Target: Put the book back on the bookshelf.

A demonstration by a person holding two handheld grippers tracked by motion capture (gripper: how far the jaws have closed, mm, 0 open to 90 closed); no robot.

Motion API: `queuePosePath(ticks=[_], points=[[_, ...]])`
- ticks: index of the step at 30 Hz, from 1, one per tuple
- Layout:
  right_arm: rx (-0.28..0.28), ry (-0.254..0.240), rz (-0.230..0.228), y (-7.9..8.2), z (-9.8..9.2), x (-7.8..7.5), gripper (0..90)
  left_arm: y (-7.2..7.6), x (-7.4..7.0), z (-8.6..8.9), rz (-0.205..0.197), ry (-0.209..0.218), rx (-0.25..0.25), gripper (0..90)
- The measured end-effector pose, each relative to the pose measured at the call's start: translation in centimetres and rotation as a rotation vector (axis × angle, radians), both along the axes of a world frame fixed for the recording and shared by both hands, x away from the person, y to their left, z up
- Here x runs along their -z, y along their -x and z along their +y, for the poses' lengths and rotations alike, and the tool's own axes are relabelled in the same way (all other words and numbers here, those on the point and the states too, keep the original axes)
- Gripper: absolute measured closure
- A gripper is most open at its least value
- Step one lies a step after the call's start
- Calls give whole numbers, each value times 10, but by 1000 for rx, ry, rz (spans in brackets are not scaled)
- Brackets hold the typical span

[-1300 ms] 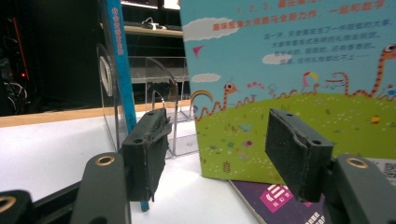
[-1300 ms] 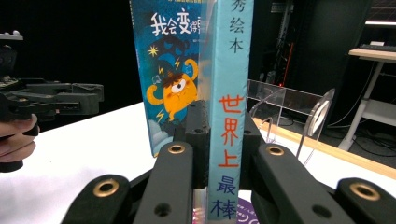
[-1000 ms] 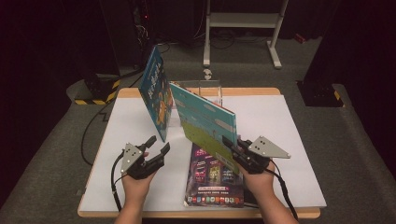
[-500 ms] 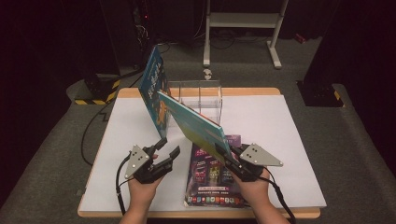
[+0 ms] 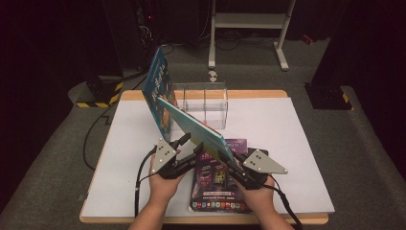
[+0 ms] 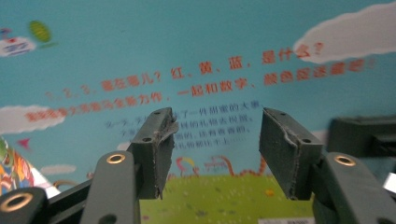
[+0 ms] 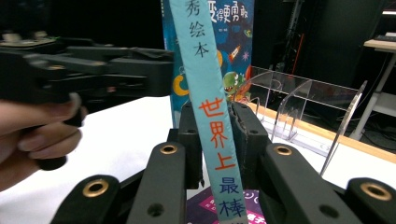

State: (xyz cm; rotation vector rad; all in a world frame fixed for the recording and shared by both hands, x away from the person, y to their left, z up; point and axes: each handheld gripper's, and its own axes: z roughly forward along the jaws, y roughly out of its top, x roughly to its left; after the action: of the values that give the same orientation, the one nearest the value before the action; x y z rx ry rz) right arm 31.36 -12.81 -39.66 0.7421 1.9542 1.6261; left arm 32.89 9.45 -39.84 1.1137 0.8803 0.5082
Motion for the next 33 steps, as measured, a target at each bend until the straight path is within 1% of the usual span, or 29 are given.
queuePosePath(ticks=[4, 7, 8, 9, 10, 12, 13, 15, 16, 17, 20, 22, 24, 30, 33], points=[[1, -8, 3, 1, 0, 1, 748, -3, -1, -2, 6, 16, 1, 446], [-4, -18, 13, -1, -1, 1, 739, -3, -1, -2, 6, 19, -2, 447], [-24, -23, 37, -3, -3, 2, 691, -3, 0, -2, 6, 17, -1, 445], [-40, -31, 51, -4, -5, 2, 663, -3, 0, -1, 6, 16, 2, 442], [-48, -36, 60, -4, -7, 4, 654, -4, 0, 0, 8, 19, 4, 439], [-57, -28, 72, -3, -16, 10, 654, -4, 0, 0, 7, 15, 1, 438], [-52, -20, 76, -2, -20, 13, 653, -4, 0, 0, 6, 15, 0, 438], [-51, -17, 78, -1, -23, 16, 656, -4, 0, 0, 8, 18, 0, 438], [-51, -9, 82, 1, -25, 18, 682, -4, 0, 1, 11, 20, -1, 437], [-46, 12, 74, 5, -26, 20, 722, -4, 0, 1, 13, 24, 0, 435], [-37, 42, 53, 7, -26, 19, 734, -4, 0, 1, 14, 27, 2, 433], [-43, 44, 56, 7, -25, 19, 732, -3, 1, 3, 15, 25, 2, 429], [-50, 47, 55, 8, -25, 19, 732, -3, 1, 4, 15, 32, 3, 424], [-83, 63, 37, 13, -17, 20, 729, -3, 0, 6, 17, 32, 1, 426], [-95, 88, 18, 18, -11, 20, 727, -3, 0, 6, 18, 31, -5, 428]])
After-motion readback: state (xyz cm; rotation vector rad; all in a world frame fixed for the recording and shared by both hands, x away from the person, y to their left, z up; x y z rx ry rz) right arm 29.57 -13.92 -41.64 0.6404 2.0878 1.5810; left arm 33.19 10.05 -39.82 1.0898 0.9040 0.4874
